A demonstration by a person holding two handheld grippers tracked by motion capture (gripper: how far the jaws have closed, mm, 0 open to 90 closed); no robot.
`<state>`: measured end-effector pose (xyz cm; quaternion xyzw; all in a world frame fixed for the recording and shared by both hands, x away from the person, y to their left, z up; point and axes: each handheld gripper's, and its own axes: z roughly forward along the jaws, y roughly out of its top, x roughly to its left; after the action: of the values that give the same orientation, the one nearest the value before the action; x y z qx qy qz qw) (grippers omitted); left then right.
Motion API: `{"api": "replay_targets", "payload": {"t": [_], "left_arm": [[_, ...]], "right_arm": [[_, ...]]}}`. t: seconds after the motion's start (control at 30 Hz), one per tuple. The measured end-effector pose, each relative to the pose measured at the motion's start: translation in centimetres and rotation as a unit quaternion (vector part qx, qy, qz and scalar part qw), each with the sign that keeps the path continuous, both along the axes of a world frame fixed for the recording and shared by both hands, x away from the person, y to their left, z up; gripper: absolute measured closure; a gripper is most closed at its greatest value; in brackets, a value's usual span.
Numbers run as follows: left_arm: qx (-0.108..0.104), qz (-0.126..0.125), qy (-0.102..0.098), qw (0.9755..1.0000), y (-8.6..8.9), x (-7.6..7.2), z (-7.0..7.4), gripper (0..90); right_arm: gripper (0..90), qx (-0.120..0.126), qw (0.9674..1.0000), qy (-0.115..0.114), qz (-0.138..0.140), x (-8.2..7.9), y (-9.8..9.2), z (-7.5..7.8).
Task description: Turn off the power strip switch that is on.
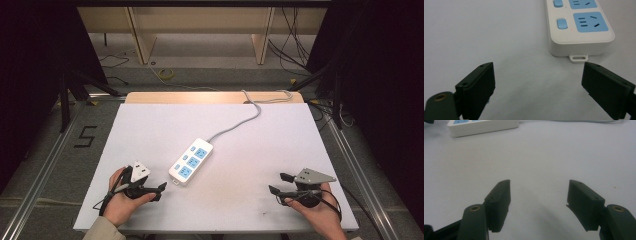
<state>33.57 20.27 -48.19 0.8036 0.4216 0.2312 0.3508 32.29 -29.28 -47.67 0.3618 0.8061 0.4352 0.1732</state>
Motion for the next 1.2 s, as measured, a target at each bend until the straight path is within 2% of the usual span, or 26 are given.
{"api": "replay_targets", "payload": {"t": [0.2,0.3,0.4,0.5,0.53,0.57,0.6,0.63,0.67,0.8,1.2], "left_arm": [[0.000,-0.003,-0.002,1.0000,0.3,-0.1,0.2,17.5],[0.007,-0.009,-0.008,0.9999,0.5,-0.3,0.5,25.8],[0.016,0.000,-0.017,0.9997,0.8,-0.4,0.9,39.8],[0.027,-0.004,-0.020,0.9994,0.9,-0.4,1.1,65.6],[0.038,-0.008,-0.021,0.9990,1.0,-0.5,1.3,72.2],[0.038,-0.008,-0.021,0.9990,1.0,-0.5,1.3,77.0],[0.045,-0.004,-0.019,0.9988,0.9,-0.5,1.4,77.0],[0.048,0.002,-0.015,0.9988,0.9,-0.5,1.5,85.1],[0.048,0.002,-0.015,0.9988,0.9,-0.5,1.5,87.7],[0.033,0.017,-0.005,0.9993,1.1,-0.5,1.8,89.6],[0.030,0.023,0.007,0.9993,0.9,-0.3,2.3,89.8]], "right_arm": [[36.2,0.000,1.0000,-0.002,0.000,-0.1,-0.1,0.0],[36.2,-0.001,1.0000,-0.002,-0.001,-0.1,0.0,0.1],[36.2,-0.001,1.0000,-0.001,0.000,-0.1,0.1,0.1],[36.3,-0.001,1.0000,-0.002,0.001,0.0,0.0,0.0],[36.2,-0.002,1.0000,-0.002,0.001,0.0,0.0,0.0],[36.2,-0.002,1.0000,-0.002,0.001,0.0,0.0,0.0],[36.2,-0.002,1.0000,-0.001,0.001,0.0,0.0,0.0],[36.2,-0.002,1.0000,-0.001,0.001,0.0,0.0,0.0],[36.2,-0.002,1.0000,-0.001,0.001,0.0,0.0,0.0],[36.1,-0.002,1.0000,-0.001,0.001,-0.1,0.1,0.0],[36.0,-0.002,1.0000,0.000,0.001,-0.1,0.1,0.0]]}}
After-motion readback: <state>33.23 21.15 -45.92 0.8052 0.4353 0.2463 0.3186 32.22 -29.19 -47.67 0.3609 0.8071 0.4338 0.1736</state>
